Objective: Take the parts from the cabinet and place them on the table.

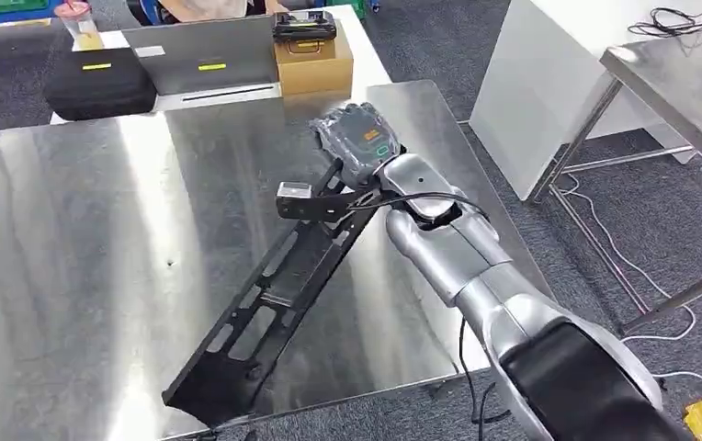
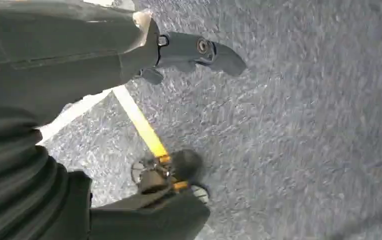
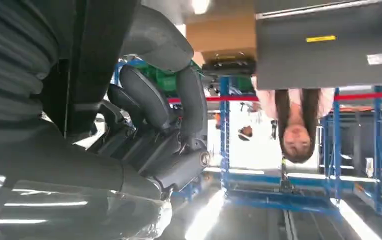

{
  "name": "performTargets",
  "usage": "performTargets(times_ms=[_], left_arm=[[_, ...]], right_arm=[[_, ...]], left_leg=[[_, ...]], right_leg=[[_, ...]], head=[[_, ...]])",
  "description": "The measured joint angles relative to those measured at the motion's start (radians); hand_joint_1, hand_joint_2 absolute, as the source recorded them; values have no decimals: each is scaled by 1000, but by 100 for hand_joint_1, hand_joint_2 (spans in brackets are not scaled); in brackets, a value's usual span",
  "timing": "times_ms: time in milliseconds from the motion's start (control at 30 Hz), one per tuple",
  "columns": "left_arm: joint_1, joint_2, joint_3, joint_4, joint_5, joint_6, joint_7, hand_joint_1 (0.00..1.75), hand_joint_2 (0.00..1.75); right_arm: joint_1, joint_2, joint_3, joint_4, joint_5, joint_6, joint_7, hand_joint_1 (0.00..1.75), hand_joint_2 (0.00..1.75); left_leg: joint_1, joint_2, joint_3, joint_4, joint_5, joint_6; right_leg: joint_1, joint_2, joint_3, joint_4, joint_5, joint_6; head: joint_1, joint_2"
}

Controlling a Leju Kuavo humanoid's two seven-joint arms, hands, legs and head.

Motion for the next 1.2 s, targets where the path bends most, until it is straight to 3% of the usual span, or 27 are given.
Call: performTargets(times_ms=[67,200,367,733,967,1200], left_arm=[[-1,0,0,0,0,0,0,0,175],[2,10,6,0,1,-36,-17,0,175],[19,27,10,0,-9,-49,-25,0,175],[19,36,11,0,-27,-55,-27,0,175],[19,40,12,0,-40,-60,-32,0,175],[19,42,12,0,-44,-60,-33,0,175]], right_arm=[[-4,0,0,3,-11,0,8,168,175],[-49,-10,-27,49,-58,-19,87,168,175],[-144,-54,-125,129,-106,-53,77,168,175],[-195,-72,-207,214,-115,-94,125,168,175],[-221,-76,-272,252,-127,-28,114,168,175],[-195,-72,-277,277,-124,-23,114,168,175]], left_leg=[[0,0,0,0,-2,-1],[0,0,-2,0,-4,-2],[0,1,-3,0,-3,-2],[1,4,-1,0,-3,-2],[1,3,-2,0,-3,-2],[1,3,-2,0,-3,-2]], right_leg=[[0,0,0,0,-2,-2],[0,1,-4,-1,-2,-3],[0,2,-4,0,-2,-2],[0,5,-4,1,-2,-3],[0,5,-4,1,-2,-3],[0,5,-4,1,-2,-3]], head=[[-2,0],[-2,0],[-1,0],[-2,0],[-1,0],[-1,0]])
